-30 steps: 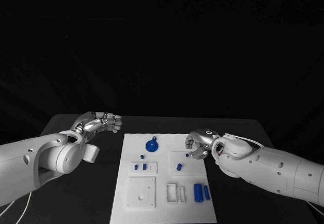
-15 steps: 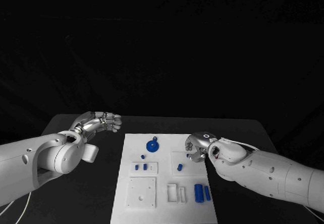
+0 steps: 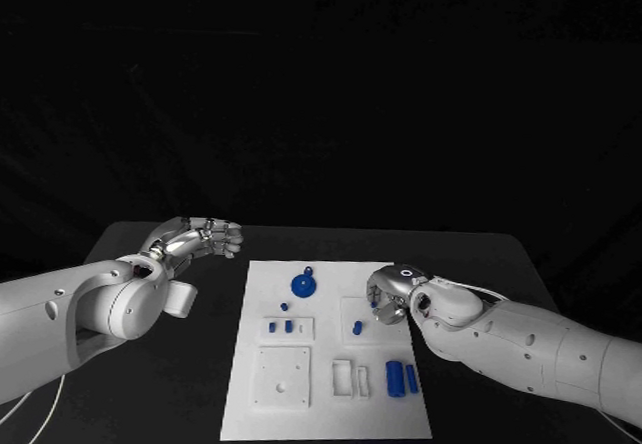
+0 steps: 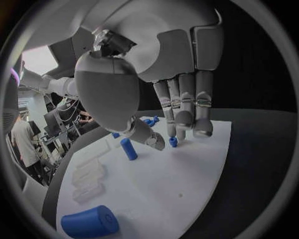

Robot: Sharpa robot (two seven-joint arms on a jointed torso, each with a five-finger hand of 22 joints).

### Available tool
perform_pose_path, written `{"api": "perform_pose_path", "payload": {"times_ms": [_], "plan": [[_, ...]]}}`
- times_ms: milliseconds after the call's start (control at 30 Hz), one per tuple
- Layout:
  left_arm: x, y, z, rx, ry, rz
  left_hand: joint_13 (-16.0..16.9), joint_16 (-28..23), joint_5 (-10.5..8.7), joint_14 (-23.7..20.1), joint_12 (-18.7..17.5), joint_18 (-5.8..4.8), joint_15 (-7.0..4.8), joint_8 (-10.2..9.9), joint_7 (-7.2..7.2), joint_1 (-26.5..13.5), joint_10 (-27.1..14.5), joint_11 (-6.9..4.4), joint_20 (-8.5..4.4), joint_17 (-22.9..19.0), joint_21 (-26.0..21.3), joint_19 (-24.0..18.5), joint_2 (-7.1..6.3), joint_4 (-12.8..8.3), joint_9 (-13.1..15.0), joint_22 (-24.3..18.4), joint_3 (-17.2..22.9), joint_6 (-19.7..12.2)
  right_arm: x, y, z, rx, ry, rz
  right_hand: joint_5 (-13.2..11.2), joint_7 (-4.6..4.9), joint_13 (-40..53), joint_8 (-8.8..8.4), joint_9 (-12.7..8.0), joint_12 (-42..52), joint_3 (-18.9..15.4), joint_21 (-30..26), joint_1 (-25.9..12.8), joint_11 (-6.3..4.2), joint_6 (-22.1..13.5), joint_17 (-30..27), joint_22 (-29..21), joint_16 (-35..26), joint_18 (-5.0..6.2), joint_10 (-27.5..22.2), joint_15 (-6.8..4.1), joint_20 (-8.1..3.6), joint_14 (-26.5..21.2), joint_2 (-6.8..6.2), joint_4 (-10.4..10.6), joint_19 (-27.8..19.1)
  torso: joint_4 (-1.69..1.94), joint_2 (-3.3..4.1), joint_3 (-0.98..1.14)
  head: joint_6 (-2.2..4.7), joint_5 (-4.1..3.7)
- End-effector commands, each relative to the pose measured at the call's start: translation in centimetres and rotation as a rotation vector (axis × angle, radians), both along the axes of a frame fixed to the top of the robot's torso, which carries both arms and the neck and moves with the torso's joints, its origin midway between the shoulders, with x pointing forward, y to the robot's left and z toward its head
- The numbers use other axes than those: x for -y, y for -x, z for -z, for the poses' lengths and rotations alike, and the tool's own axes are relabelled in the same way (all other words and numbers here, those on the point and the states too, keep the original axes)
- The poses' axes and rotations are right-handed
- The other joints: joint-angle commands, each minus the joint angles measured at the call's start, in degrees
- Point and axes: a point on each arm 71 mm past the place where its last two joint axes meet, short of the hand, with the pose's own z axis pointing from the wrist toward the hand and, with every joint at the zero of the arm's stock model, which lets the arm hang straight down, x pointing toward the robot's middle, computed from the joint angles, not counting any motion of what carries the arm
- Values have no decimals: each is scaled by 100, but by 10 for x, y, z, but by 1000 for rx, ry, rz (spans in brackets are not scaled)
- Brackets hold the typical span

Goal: Assemble the parts on the task board

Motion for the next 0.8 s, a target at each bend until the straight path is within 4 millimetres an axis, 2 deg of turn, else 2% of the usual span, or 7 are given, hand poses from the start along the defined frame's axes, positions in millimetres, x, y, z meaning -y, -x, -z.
{"api": "perform_pose_path", "payload": {"times_ms": [33,267,500,667,800], "plan": [[3,1,-2,4,22,17,-10,-37,-33,11,-2,101,25,-5,-17,-24,-51,3,24,11,-23,6,31,1,-8,-6,-33,-43,-1,0,3,4,22,-3,-35,7,15,-8,-4,2,32,21,50,41,43,-9,102,27,366,202,-39,-13,19,17,-11,28,5,1,1,-1,-5],[3,1,-2,2,22,17,-11,-41,-33,16,0,104,28,-4,-15,-25,-53,5,26,17,-26,9,35,-1,-9,-5,-40,-45,-4,-1,6,-5,27,-3,-47,-2,27,2,-5,-1,40,26,53,30,63,-9,106,33,366,232,-51,-18,18,82,-23,32,-5,0,0,-17,3],[3,1,-2,-1,22,20,-13,-47,-34,20,0,107,31,-4,-13,-30,-55,7,30,25,-29,12,40,0,-12,-4,-48,-49,-8,-1,10,6,41,4,-55,-37,70,46,6,19,60,47,92,-7,140,-3,115,56,366,338,-86,-37,26,253,-132,39,-2,2,2,-56,3],[4,1,-2,-3,22,21,-13,-50,-32,22,1,109,32,-3,-13,-29,-55,8,31,28,-31,13,44,-1,-13,-4,-50,-50,-7,-1,12,-2,63,15,-52,-48,95,56,6,27,87,61,116,-23,161,-2,118,65,366,378,-101,-43,31,284,-198,42,7,5,-1,-42,-12],[3,1,-2,-5,23,19,-13,-51,-32,22,1,110,32,-3,-13,-29,-56,8,31,29,-32,14,44,-1,-13,-3,-51,-50,-5,-2,12,2,75,19,-51,-48,97,57,5,28,91,62,119,-24,164,-2,118,65,366,380,-102,-43,31,287,-206,42,-1,-1,-1,-53,-13]]}}
